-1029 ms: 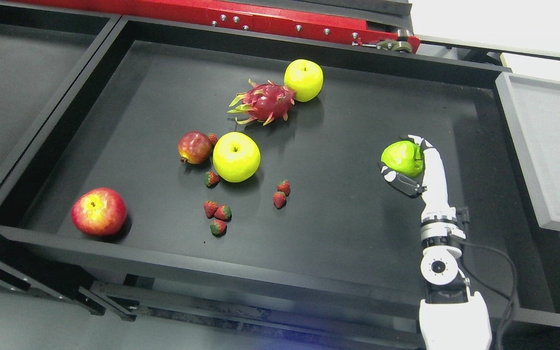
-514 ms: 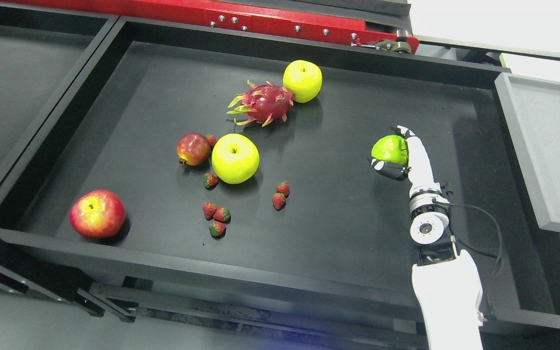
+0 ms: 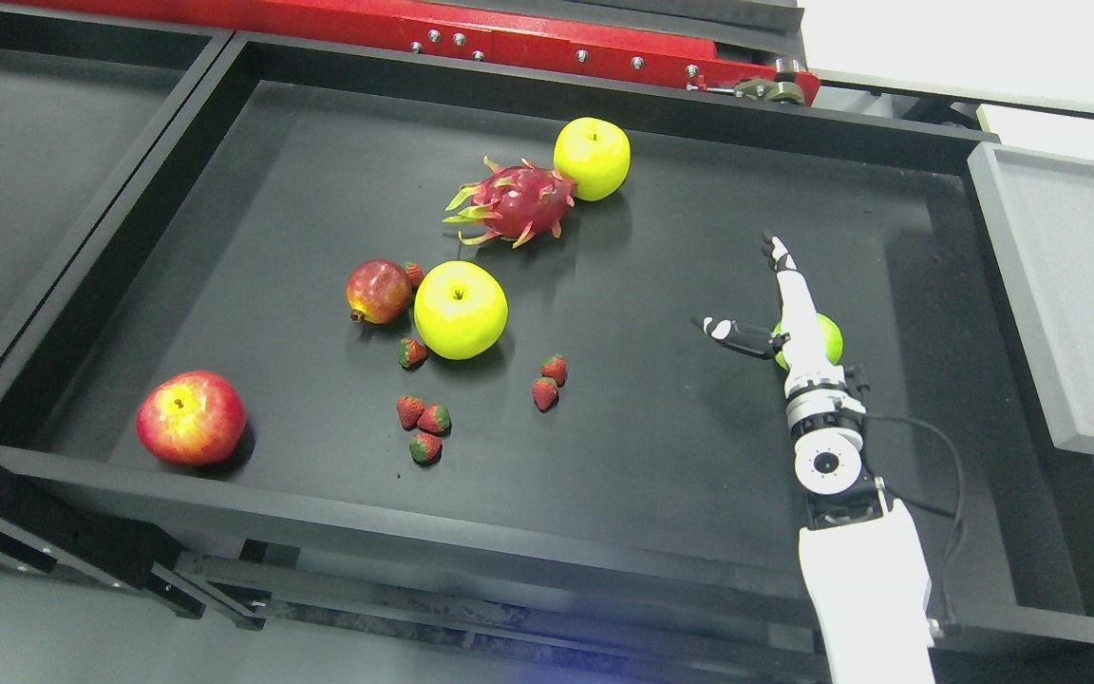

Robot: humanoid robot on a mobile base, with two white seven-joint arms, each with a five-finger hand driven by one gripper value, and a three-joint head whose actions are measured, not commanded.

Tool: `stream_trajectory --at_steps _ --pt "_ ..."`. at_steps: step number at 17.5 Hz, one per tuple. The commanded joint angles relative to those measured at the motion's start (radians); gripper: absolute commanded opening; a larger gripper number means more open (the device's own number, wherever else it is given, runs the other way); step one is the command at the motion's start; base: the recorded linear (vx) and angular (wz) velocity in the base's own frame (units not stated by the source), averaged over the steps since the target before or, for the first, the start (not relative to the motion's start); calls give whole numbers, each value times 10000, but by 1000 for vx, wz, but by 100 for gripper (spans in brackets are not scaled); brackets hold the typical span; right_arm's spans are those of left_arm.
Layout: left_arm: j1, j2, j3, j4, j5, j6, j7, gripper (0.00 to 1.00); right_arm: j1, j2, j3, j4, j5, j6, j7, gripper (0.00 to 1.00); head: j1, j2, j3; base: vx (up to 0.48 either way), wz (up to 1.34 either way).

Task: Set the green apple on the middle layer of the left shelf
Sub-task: 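Withdraw the open right hand from the green apple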

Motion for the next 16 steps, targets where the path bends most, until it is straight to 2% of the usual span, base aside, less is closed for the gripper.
stream_trajectory --at_steps 1,4,7,16 --pt "0 175 0 0 0 -3 5 100 1970 16 -258 -2418 -1874 -324 -21 100 0 0 0 0 0" --pt "0 175 0 0 0 -3 5 100 3335 16 -258 -3600 -2548 -706 -21 100 0 0 0 0 0" --pt "0 175 0 0 0 -3 5 100 4166 16 -274 -4216 -3408 -1243 -36 100 0 0 0 0 0" --pt "0 175 0 0 0 -3 5 100 4030 16 -381 -4340 -3549 -1352 -82 100 0 0 0 0 0"
